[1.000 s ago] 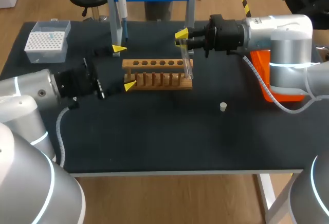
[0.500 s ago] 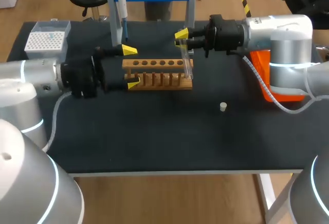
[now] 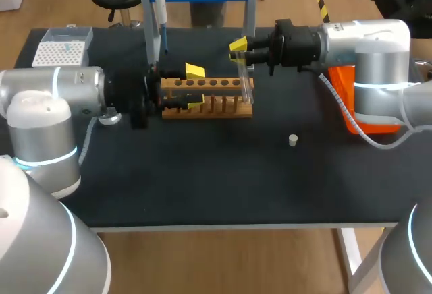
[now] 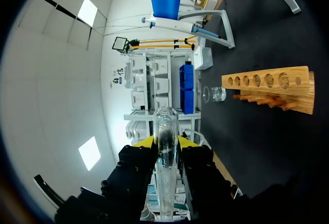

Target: Invert the test tube, pick up the pipette, mount the tip to pipette, aspirate from beaker and dispense into the tube, eject the tip, return the pipette, and cap with the stopper.

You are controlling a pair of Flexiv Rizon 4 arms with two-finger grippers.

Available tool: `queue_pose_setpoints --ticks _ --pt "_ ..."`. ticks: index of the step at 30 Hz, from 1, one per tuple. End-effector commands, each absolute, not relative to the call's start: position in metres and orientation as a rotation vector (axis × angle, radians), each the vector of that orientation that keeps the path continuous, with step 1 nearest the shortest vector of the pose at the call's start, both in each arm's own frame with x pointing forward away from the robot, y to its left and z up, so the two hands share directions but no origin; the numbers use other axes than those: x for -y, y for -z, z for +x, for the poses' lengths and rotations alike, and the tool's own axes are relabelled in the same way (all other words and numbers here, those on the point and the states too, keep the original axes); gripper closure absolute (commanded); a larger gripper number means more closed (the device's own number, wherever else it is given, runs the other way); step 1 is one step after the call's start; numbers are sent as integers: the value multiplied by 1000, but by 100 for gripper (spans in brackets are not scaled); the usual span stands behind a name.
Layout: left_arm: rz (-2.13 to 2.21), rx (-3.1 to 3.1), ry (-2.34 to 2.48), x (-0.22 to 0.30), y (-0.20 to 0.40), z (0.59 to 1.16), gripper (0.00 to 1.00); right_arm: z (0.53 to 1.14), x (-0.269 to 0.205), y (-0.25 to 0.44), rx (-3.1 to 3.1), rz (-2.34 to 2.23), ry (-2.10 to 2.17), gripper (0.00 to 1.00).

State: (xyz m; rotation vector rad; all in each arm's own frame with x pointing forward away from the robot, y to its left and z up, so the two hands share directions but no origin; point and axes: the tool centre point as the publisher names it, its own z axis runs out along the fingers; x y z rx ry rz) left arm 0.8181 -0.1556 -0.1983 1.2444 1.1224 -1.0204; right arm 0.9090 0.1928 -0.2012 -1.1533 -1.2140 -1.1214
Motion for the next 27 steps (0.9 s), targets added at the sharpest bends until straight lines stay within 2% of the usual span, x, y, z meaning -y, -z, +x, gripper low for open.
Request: queue_pose_setpoints --ticks 1,27 --pt "1203 -1141 1044 171 200 822 0 909 -192 200 1217 -1155 1119 100" --pt "1232 -1217 1119 222 190 820 0 909 -192 200 1217 -1155 1119 100"
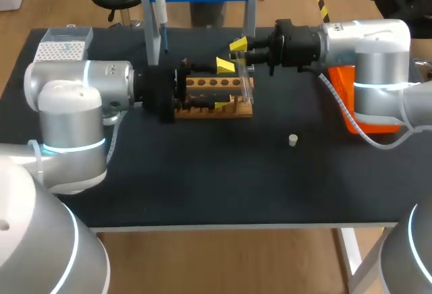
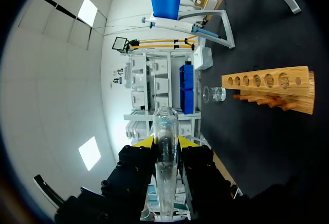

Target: Invert the test tube, pick up the pipette, mount the tip to pipette, aspirate from beaker and dispense into the tube, eject the tip, return the pipette, and cap with the stopper.

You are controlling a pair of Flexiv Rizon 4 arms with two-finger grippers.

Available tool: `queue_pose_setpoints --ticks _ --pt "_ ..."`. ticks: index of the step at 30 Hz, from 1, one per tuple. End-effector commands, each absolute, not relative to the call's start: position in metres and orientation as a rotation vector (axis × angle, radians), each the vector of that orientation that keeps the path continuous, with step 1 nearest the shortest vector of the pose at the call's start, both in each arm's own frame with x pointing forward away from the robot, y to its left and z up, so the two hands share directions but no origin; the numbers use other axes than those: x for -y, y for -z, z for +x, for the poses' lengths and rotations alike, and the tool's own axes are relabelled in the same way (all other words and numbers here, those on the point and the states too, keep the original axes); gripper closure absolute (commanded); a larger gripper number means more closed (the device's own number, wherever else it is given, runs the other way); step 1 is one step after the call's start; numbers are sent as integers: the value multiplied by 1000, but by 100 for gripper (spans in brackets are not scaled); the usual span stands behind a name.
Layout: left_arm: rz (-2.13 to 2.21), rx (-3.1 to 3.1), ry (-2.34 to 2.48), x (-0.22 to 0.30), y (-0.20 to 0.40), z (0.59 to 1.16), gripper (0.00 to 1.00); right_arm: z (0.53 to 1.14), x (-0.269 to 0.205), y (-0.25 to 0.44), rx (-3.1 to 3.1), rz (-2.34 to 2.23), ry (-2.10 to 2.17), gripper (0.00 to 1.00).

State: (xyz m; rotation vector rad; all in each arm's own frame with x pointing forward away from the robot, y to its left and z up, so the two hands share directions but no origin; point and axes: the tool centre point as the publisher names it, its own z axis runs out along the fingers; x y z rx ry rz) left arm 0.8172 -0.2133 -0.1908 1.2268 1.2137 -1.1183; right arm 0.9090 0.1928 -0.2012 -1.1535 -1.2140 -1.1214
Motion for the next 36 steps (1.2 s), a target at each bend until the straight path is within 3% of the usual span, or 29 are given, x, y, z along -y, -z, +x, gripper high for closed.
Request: queue_pose_setpoints --ticks 1,22,25,26,27,28,36 --pt "1233 -1217 1120 224 190 820 0 909 -192 200 1217 -1155 1119 100" --pt "1256 -1193 1184 251 189 820 0 909 -192 200 1217 -1155 1119 100" --pt "1255 -1194 1184 254 189 819 13 909 -192 200 1217 -1155 1119 100" --pt "1254 -1194 1185 255 189 818 25 909 -192 200 1217 -1155 1119 100" --pt "1254 -1193 1186 255 189 818 47 909 -192 200 1217 -1155 1119 100" --pt "1253 -1192 1188 256 189 818 54 909 -192 200 1217 -1155 1119 100" --pt "1249 -1189 1194 258 190 816 64 909 -192 200 1217 -1155 1119 100"
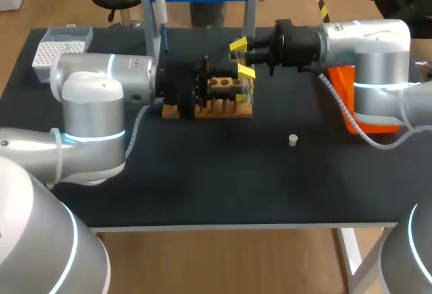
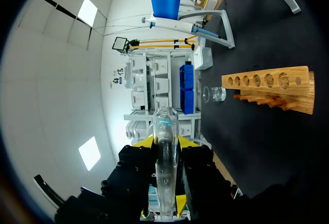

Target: Invert the test tube, pick up the pipette, mount the tip to pipette, aspirate from beaker and dispense into the tube, eject the tip, return the pipette, and cap with the stopper.

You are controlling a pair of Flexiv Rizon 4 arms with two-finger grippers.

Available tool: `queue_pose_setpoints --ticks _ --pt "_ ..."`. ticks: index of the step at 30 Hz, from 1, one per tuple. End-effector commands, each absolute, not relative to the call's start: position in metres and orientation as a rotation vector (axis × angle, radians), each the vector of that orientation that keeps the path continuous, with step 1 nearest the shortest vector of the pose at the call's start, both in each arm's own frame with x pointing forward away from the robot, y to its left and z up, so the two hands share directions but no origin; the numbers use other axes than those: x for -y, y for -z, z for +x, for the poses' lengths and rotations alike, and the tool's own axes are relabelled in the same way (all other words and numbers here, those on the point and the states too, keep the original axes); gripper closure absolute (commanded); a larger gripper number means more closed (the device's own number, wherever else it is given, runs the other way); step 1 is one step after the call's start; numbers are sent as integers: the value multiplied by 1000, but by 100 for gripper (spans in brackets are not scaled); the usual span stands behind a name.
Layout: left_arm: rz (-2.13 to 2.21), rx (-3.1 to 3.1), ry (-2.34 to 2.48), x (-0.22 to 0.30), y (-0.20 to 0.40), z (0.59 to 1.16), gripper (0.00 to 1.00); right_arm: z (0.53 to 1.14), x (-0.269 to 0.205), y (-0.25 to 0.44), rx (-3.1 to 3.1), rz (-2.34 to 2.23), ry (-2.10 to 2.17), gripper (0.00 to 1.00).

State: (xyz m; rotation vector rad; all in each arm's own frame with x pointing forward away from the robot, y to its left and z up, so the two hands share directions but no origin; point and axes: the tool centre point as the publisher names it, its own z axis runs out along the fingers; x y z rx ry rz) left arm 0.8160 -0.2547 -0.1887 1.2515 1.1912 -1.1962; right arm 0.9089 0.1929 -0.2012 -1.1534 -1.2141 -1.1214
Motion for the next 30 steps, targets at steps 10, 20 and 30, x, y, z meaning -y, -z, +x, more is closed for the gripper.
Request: queue_pose_setpoints --ticks 10,20,30 --pt "1256 -1185 1200 260 191 816 65 909 -192 200 1217 -1155 1119 100" --pt "1260 -1188 1200 261 193 817 70 909 -192 200 1217 -1155 1119 100" --pt "1261 -1184 1202 261 193 816 75 909 -192 200 1217 -1155 1119 100"
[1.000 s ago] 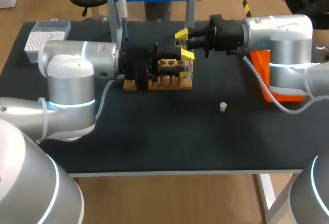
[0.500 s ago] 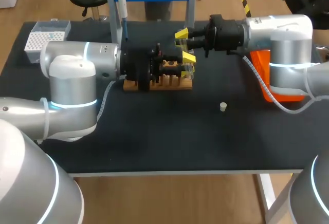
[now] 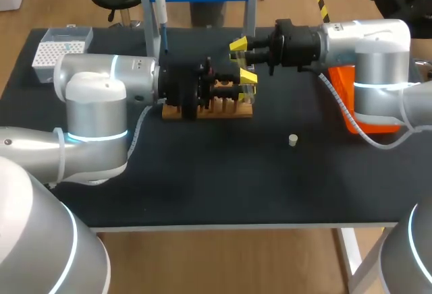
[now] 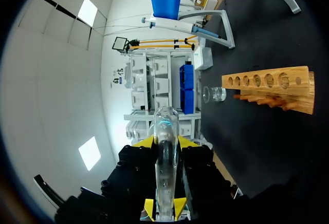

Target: Invert the test tube, pick up the pipette, mount the tip to pipette, aspirate from beaker and dispense into the tube, eject the tip, return the pipette, and cap with the stopper.

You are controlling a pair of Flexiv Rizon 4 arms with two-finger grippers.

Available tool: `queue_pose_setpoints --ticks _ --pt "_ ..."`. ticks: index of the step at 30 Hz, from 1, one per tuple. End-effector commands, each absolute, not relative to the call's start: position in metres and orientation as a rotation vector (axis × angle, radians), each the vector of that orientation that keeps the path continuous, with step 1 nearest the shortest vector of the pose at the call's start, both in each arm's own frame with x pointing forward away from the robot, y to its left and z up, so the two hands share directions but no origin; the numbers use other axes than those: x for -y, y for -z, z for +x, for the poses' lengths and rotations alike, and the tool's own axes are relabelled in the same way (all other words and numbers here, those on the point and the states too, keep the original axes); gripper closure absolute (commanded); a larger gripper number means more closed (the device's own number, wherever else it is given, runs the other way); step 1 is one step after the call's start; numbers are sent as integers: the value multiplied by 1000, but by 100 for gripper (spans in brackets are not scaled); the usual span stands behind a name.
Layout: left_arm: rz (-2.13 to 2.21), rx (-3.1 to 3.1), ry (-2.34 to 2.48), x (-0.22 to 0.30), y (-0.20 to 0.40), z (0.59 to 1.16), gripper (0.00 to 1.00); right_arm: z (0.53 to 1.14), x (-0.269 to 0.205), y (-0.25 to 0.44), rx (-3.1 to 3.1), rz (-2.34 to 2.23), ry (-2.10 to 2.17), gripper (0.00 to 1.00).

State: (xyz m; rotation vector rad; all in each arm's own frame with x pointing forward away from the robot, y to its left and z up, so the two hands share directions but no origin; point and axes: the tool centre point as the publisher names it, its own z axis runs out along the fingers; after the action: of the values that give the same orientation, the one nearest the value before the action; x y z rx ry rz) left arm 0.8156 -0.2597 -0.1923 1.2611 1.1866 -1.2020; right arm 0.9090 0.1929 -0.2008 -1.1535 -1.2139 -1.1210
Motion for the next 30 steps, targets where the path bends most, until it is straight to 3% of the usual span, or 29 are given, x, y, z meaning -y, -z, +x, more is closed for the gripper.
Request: queue_pose_setpoints --ticks 1,3,8,9,10,11,30 --pt "1260 -1184 1202 261 193 816 77 909 -192 200 1217 -1155 1119 100" --pt "1255 -1183 1200 261 193 816 100 909 -192 200 1217 -1155 1119 100" --pt "1235 -1174 1203 255 193 816 100 909 -192 200 1217 -1155 1119 100" --pt "1233 -1172 1204 255 193 816 100 909 -192 200 1217 -1155 1119 84" --pt "1225 -1168 1210 253 194 816 100 909 -192 200 1217 -1155 1119 33" --pt "1220 -1166 1216 252 194 816 100 909 -192 200 1217 -1155 1119 0" --pt "1157 -1175 1262 234 197 819 100 909 -192 200 1217 -1155 1119 0"
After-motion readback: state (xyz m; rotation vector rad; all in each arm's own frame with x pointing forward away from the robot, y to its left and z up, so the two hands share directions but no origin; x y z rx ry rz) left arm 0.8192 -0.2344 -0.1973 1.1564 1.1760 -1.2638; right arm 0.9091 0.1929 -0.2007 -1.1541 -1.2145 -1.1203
